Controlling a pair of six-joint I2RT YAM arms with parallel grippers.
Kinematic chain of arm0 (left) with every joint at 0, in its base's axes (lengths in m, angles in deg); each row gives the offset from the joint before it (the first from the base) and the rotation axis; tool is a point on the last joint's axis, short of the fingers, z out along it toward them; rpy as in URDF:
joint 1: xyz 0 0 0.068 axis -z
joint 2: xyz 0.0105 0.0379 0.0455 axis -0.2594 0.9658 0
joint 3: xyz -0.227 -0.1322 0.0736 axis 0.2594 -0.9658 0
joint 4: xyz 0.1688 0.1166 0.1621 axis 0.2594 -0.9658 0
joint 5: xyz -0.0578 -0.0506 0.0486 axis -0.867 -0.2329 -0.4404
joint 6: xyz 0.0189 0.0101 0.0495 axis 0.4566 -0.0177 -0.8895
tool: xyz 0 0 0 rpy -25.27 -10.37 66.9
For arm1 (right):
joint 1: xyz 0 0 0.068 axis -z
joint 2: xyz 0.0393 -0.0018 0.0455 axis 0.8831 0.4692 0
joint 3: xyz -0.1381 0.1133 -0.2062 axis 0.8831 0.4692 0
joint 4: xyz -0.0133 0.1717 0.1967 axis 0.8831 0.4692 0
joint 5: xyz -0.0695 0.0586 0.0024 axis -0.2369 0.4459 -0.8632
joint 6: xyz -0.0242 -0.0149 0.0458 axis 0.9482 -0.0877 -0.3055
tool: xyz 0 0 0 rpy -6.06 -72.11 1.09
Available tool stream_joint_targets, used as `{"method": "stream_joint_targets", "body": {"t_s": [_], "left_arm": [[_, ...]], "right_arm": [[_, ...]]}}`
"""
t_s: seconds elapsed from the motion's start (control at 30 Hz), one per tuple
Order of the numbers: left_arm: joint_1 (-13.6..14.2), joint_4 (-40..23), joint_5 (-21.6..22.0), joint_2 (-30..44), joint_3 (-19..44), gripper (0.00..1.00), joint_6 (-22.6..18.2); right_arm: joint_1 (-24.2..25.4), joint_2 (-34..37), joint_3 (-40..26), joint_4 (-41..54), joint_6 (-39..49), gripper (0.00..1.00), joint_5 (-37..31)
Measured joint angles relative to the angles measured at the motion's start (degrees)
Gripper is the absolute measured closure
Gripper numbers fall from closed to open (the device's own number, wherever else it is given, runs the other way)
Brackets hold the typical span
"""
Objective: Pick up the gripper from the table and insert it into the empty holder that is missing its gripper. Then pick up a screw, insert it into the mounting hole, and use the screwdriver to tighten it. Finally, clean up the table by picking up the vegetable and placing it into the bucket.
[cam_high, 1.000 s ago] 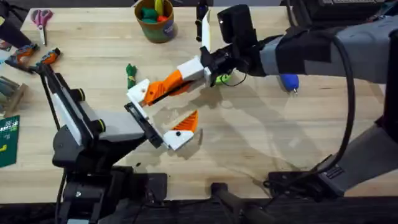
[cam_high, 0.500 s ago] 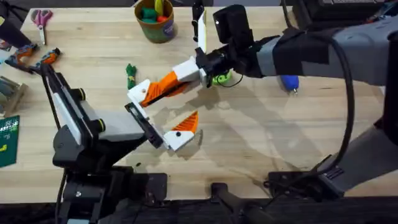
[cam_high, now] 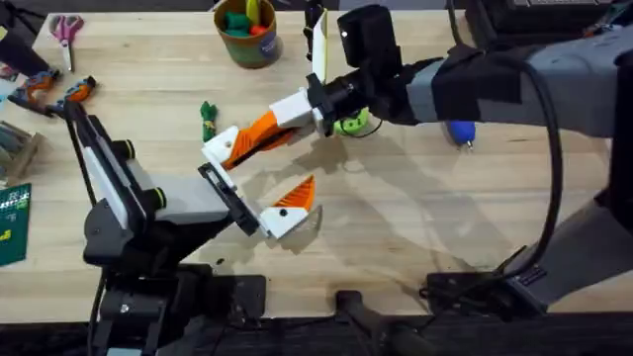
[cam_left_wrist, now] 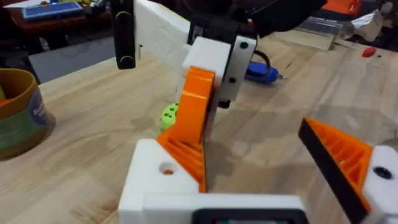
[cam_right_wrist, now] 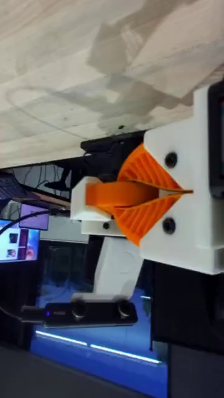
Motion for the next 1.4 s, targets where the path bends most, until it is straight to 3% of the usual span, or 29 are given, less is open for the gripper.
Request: {"method": "stream_joint_targets", "body": {"t_s": [1.4], "left_arm": [[-1.0,0.0,2.4,0.4,0.0,0.014,2.1]], "right_arm": [[-2.4,-0.7,-0.5,-1.6,-8.2,0.992,-9.4]]}}
